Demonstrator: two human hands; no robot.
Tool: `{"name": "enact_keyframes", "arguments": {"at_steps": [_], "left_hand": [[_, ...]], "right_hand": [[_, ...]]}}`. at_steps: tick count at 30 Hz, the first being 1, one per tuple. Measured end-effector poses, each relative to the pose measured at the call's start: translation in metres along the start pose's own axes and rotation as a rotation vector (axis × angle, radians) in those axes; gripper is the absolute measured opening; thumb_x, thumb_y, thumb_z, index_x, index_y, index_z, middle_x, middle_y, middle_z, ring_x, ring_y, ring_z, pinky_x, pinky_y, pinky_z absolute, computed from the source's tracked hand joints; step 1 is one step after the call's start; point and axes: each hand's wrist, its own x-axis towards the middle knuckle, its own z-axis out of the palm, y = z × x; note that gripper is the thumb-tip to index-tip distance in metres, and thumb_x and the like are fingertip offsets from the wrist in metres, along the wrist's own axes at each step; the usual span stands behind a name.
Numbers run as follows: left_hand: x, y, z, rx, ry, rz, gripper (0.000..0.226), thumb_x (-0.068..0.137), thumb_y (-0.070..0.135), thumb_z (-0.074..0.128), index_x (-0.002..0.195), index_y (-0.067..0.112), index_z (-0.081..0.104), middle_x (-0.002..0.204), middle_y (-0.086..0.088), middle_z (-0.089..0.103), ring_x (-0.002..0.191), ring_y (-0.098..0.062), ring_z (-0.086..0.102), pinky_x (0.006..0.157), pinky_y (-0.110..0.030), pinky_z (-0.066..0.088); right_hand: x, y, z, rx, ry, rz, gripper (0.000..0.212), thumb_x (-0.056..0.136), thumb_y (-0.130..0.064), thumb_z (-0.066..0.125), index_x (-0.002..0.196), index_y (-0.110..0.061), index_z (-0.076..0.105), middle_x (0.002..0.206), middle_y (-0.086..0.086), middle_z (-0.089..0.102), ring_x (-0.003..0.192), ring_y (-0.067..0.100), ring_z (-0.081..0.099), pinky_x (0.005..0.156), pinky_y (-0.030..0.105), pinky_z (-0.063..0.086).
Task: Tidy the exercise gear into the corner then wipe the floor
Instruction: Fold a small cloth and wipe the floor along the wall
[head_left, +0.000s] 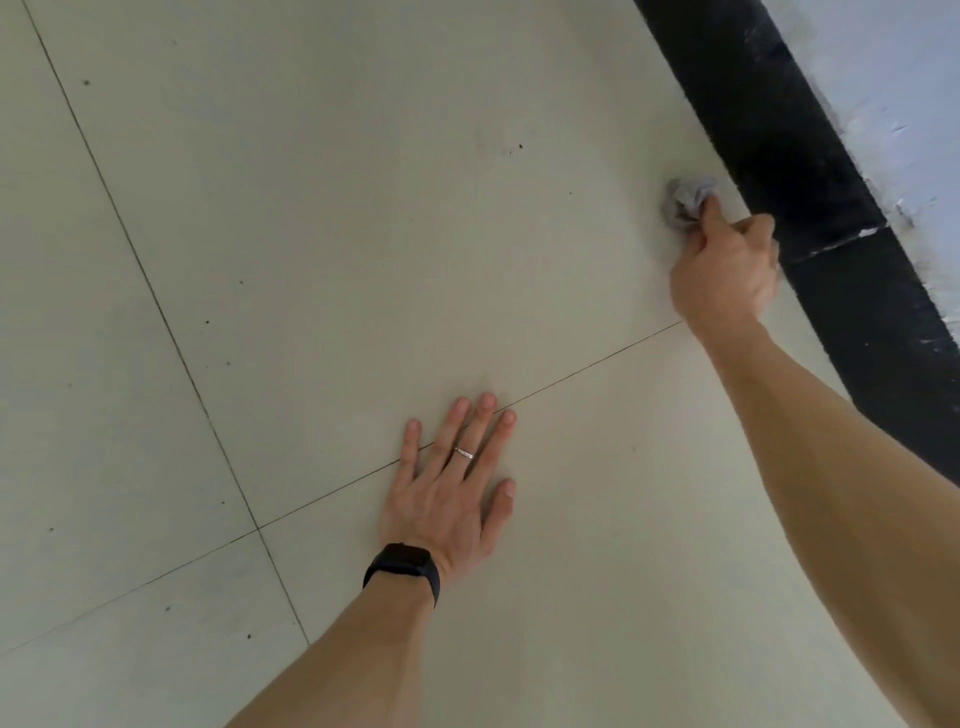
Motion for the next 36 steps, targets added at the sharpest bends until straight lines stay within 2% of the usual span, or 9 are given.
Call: {"name": "enact_keyframes", "arguments": {"at_steps": [2, 6, 8, 12, 18, 23, 30, 33, 36], "left_hand": [[0.001, 0.0, 0.0, 0.004, -0.018, 0.0, 0.067, 0.099, 0.048, 0.027, 0.16, 0.027, 0.011, 0.168, 0.008, 0.002, 0.154, -0.015, 0.002, 0.122, -0.053, 0.004], [-0.001, -0.001, -0.001, 0.008, -0.045, -0.008, 0.067, 0.099, 0.049, 0.025, 0.16, 0.027, 0.008, 0.168, 0.008, 0.0, 0.154, -0.015, -0.001, 0.122, -0.053, 0.003], [-0.001, -0.001, -0.001, 0.015, -0.045, -0.01, 0.067, 0.099, 0.049, 0.024, 0.16, 0.027, 0.007, 0.168, 0.008, 0.0, 0.154, -0.015, -0.001, 0.123, -0.053, 0.002], [0.0, 0.0, -0.003, 0.023, -0.045, -0.005, 0.066, 0.099, 0.049, 0.021, 0.16, 0.027, 0.005, 0.168, 0.008, -0.003, 0.154, -0.015, -0.001, 0.123, -0.053, 0.004], [-0.001, 0.0, -0.003, 0.025, -0.053, -0.01, 0.066, 0.099, 0.05, 0.02, 0.16, 0.028, 0.005, 0.167, 0.009, -0.007, 0.154, -0.014, -0.005, 0.123, -0.053, 0.002], [-0.001, 0.0, -0.002, 0.029, -0.071, -0.035, 0.065, 0.098, 0.054, 0.012, 0.159, 0.033, -0.003, 0.165, 0.013, -0.014, 0.154, -0.013, -0.007, 0.123, -0.05, -0.003], [-0.005, 0.007, -0.005, 0.016, -0.055, -0.037, 0.067, 0.097, 0.056, 0.007, 0.159, 0.034, -0.004, 0.167, 0.007, -0.006, 0.154, -0.016, -0.006, 0.123, -0.05, -0.005], [-0.008, 0.016, -0.009, 0.082, -0.084, -0.054, 0.062, 0.101, 0.05, 0.007, 0.158, 0.031, -0.009, 0.167, 0.004, -0.01, 0.154, -0.018, -0.007, 0.122, -0.053, -0.005], [-0.013, 0.027, -0.016, 0.092, -0.141, -0.126, 0.059, 0.103, 0.045, 0.007, 0.156, 0.032, -0.015, 0.166, 0.004, -0.016, 0.153, -0.019, -0.012, 0.121, -0.057, -0.005]], "right_hand": [[-0.005, -0.009, -0.004, -0.018, -0.039, 0.086, 0.052, 0.1, -0.02, 0.043, 0.15, -0.026, 0.035, 0.133, 0.016, 0.04, 0.115, 0.037, 0.045, 0.1, 0.049, 0.039], [-0.048, -0.032, 0.004, -0.025, -0.053, -0.339, 0.05, 0.099, -0.022, 0.044, 0.149, -0.021, 0.038, 0.116, 0.016, 0.048, 0.097, 0.035, 0.05, 0.082, 0.047, 0.044], [-0.044, -0.016, -0.001, -0.14, -0.015, -0.406, 0.05, 0.097, -0.016, 0.047, 0.147, -0.017, 0.042, 0.111, 0.018, 0.05, 0.092, 0.036, 0.051, 0.076, 0.045, 0.044], [-0.035, 0.047, -0.024, -0.224, -0.067, -0.019, 0.047, 0.098, -0.017, 0.048, 0.145, -0.013, 0.04, 0.12, 0.022, 0.048, 0.103, 0.039, 0.052, 0.085, 0.049, 0.046], [-0.158, 0.136, -0.04, -0.107, -0.086, 0.274, 0.047, 0.104, -0.022, 0.039, 0.15, -0.012, 0.036, 0.11, 0.019, 0.046, 0.095, 0.04, 0.052, 0.08, 0.05, 0.047], [-0.241, 0.199, -0.054, -0.099, -0.141, 0.466, 0.047, 0.103, -0.02, 0.038, 0.15, -0.011, 0.036, 0.111, 0.022, 0.047, 0.1, 0.044, 0.053, 0.082, 0.049, 0.045], [-0.37, 0.283, -0.063, -0.037, -0.119, 0.691, 0.046, 0.104, -0.028, 0.036, 0.149, -0.021, 0.035, 0.108, 0.015, 0.044, 0.102, 0.039, 0.049, 0.088, 0.049, 0.045], [-0.429, 0.328, -0.065, 0.005, -0.042, 0.838, 0.039, 0.098, -0.02, 0.044, 0.137, -0.019, 0.045, 0.117, 0.012, 0.04, 0.109, 0.038, 0.041, 0.087, 0.051, 0.046], [-0.465, 0.36, -0.075, 0.095, -0.014, 1.109, 0.046, 0.087, -0.002, 0.046, 0.132, -0.009, 0.046, 0.134, 0.01, 0.03, 0.115, 0.041, 0.036, 0.095, 0.051, 0.044]]}}
